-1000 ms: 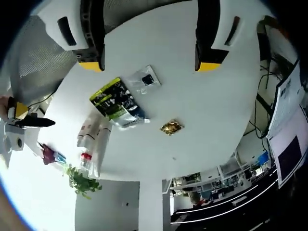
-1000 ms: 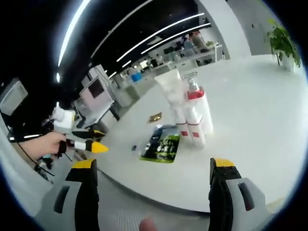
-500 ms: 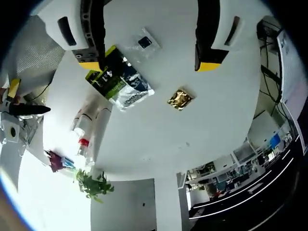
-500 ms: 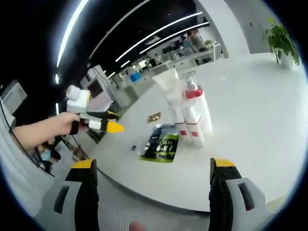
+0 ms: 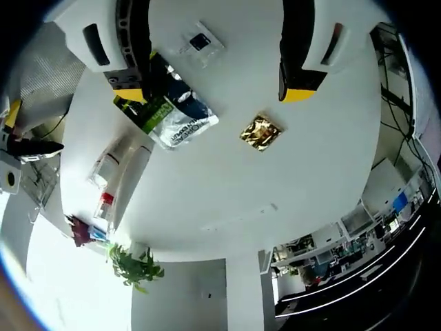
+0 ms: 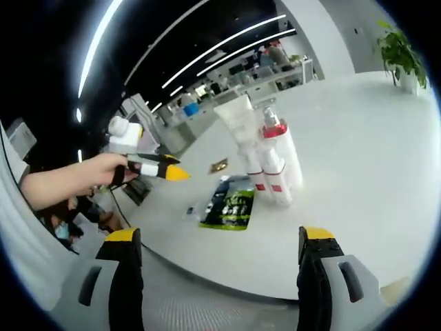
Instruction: Arrange the skincare products in the storage area until every visible bottle or jar stands upright without overlapping.
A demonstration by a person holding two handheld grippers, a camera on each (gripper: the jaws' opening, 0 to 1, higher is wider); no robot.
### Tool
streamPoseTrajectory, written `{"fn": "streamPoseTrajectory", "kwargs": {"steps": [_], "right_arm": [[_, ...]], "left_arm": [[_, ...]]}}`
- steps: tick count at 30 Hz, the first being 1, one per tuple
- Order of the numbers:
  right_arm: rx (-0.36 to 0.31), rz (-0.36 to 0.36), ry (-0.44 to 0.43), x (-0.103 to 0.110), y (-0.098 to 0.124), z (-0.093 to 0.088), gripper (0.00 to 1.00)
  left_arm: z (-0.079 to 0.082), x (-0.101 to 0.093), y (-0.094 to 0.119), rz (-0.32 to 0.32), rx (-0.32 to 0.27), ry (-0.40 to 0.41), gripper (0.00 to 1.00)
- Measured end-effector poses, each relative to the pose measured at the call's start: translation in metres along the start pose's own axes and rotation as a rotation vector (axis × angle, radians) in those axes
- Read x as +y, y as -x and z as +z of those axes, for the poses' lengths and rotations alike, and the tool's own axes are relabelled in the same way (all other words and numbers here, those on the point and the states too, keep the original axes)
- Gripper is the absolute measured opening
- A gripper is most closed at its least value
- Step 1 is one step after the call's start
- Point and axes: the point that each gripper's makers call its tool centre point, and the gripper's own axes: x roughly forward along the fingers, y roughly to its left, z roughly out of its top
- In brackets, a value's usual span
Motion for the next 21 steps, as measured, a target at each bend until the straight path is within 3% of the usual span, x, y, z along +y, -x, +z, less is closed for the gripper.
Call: {"fn": "streamPoseTrajectory", "kwargs": {"steps": [10, 15, 21], "right_arm": [[0.005, -0.028, -0.001, -0.003, 0.001, 0.0, 0.97], [0.011, -0.019, -0.016, 0.0, 0.001, -0.002, 0.97], [0.01, -0.02, -0.025, -0.001, 0.001, -0.003, 0.97]], "left_arm": [[0.005, 0.021, -0.025, 0.032, 0.016, 0.074, 0.73], [0.001, 0.031, -0.036, 0.034, 0.047, 0.106, 0.75], [-0.009, 0.031, -0.039, 0.029, 0.089, 0.142, 0.76]]}}
